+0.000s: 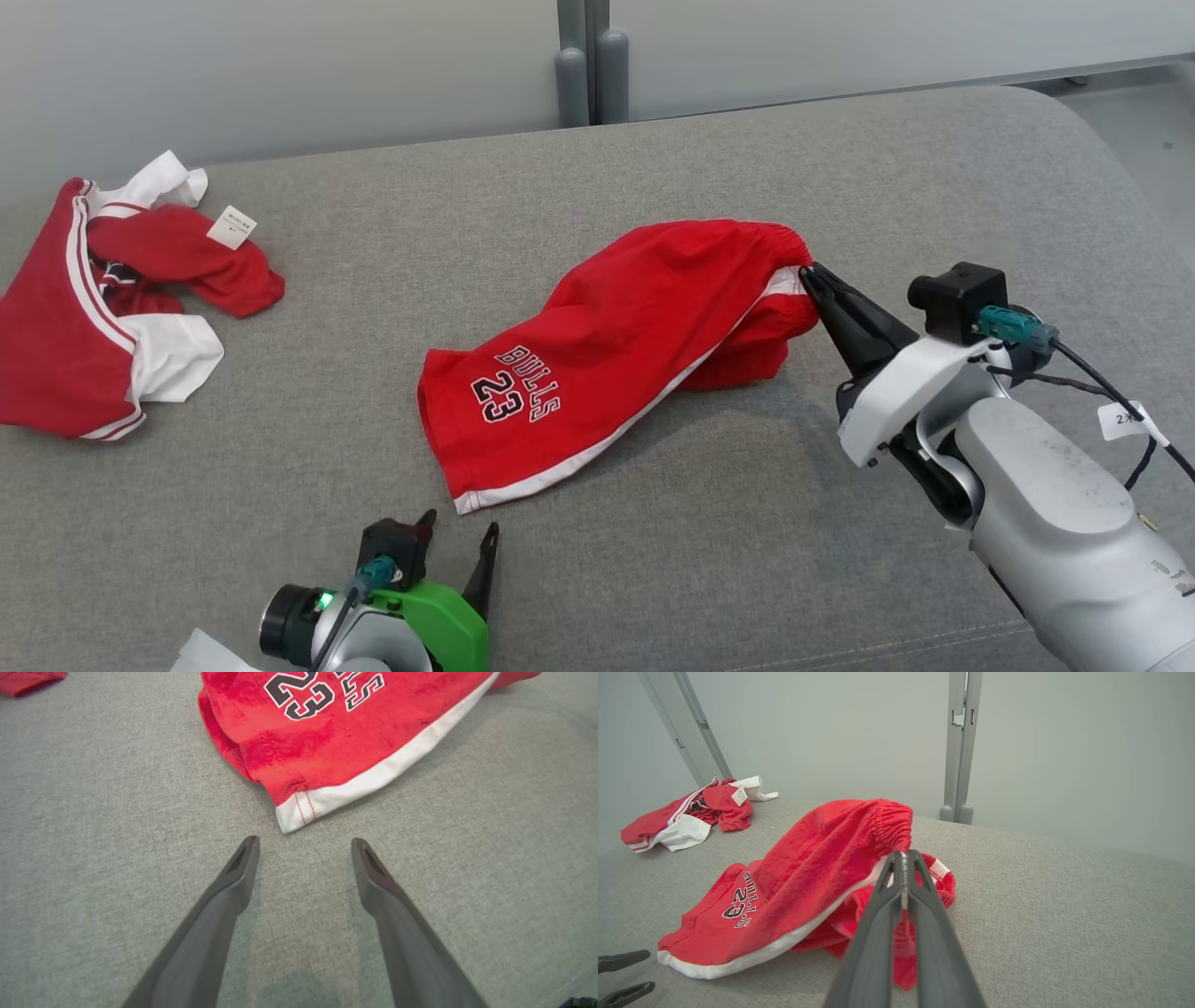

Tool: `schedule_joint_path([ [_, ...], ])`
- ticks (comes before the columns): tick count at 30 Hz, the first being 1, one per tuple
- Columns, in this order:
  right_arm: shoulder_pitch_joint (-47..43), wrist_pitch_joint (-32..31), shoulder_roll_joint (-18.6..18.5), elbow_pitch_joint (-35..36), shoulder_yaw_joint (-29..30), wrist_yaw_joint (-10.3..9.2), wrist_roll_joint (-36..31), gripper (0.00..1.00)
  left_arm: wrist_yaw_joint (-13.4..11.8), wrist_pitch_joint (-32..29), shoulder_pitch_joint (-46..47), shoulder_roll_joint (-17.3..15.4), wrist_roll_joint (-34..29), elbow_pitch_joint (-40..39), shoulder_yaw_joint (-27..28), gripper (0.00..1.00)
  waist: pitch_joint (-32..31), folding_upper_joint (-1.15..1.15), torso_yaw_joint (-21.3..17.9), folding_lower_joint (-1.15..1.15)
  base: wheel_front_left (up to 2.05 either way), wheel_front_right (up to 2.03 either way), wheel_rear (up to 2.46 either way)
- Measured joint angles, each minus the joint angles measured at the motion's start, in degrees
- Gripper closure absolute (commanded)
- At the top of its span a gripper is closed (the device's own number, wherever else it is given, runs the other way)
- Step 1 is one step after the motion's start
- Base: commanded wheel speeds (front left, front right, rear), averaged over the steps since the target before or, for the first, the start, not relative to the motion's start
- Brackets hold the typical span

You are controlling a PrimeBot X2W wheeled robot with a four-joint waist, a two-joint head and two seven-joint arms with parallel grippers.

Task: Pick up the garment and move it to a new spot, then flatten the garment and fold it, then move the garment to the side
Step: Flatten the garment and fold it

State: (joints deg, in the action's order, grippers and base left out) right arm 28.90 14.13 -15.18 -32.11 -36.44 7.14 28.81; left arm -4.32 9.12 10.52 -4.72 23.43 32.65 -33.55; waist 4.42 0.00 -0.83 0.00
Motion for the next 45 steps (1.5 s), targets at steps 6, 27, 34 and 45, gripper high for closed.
schedule_joint_path([
  [6,-0.01,0.03,-0.09,1.22,-1.07,0.0,0.0,1.0,0.12,0.58,2.64,0.11,0.01,1.79,0.99,0.0,0.84,0.0,-0.61,0.0,0.0,0.0,0.0],
  [27,-0.27,0.03,-1.19,2.21,-0.53,0.0,0.52,1.0,3.16,3.5,5.53,1.44,-1.0,7.12,-1.92,0.77,1.54,0.0,-1.27,0.0,0.0,0.0,0.0],
  [34,-1.32,0.03,-1.13,2.22,-0.33,-0.01,1.09,1.0,4.31,4.13,6.34,1.74,-1.16,7.94,-3.16,1.0,1.16,0.0,-1.55,0.0,0.0,0.0,0.0],
  [45,-3.85,0.08,-1.26,5.42,6.31,-0.9,4.82,1.0,4.76,5.28,8.66,1.89,0.12,-3.47,3.9,1.0,-1.42,0.0,-0.32,0.0,0.0,0.0,0.0],
])
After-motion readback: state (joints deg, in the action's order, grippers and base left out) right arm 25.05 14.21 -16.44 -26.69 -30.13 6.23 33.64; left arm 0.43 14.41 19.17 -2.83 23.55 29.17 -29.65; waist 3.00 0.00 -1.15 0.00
